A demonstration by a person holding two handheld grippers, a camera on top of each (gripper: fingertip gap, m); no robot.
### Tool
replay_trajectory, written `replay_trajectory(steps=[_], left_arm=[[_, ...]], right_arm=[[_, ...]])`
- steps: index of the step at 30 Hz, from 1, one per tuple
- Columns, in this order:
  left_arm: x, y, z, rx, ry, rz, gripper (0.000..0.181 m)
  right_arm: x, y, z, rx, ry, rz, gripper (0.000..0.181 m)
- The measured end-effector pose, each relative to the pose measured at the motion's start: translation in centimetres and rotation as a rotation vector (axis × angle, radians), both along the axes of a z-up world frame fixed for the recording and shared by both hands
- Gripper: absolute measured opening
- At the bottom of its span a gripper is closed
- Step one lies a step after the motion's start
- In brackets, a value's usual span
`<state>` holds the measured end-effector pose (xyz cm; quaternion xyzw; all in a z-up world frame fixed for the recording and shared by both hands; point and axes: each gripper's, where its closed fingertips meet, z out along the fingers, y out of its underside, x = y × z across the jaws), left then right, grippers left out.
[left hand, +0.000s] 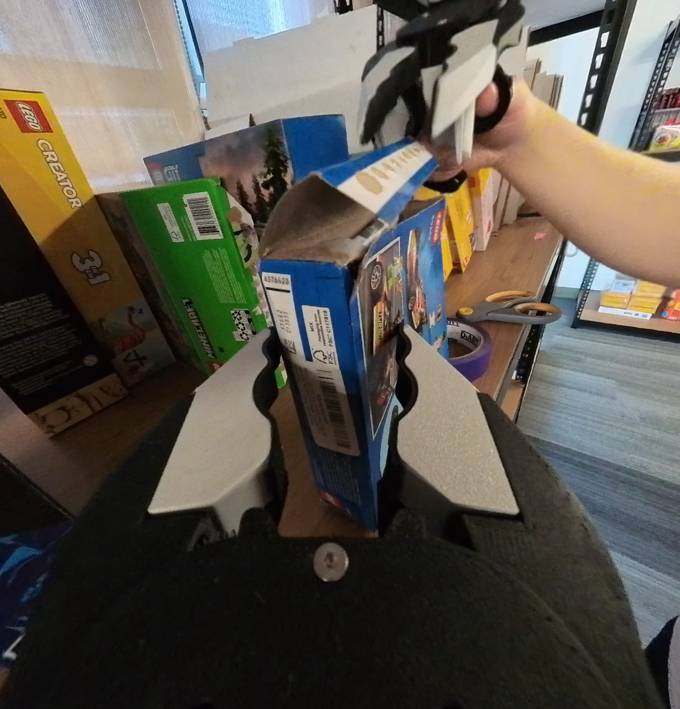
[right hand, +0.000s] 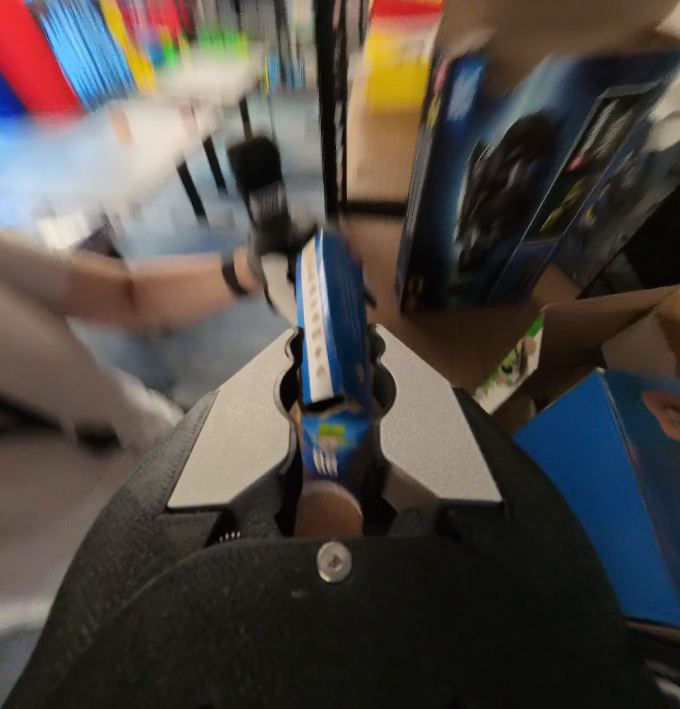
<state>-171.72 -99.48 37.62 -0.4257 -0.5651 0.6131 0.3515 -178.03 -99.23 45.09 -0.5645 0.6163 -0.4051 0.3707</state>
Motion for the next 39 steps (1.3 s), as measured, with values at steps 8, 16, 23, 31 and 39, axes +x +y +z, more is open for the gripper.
replay_trajectory(steps=[8,16,23,31,39], left_arm=[[0.1,0.2,0.0,-0.017,-0.005,-0.017,0.057],[0.4,0.1,-0.1,-0.008,0.017,-0.019,0.055],[0.3,0.4,-0.1,-0.019,0.018,-0.034,0.054],[0.2,0.6,-0.1,-0.027,0.027,-0.050,0.052],[0.4,0.6,-0.1,-0.024,0.033,-0.048,0.051]], right_arm=[[1.3,1.1,-1.6,-0.080,0.155,0.073,0.021],[3.1,1.7,-1.8,-0.242,0.244,0.099,0.037],[4.0,2.3,-1.8,-0.129,0.257,0.143,0.037],[3.4,0.7,-3.3,-0.202,0.394,0.082,0.036],[3.9,-0.2,-2.2,-0.025,0.310,0.001,0.032]])
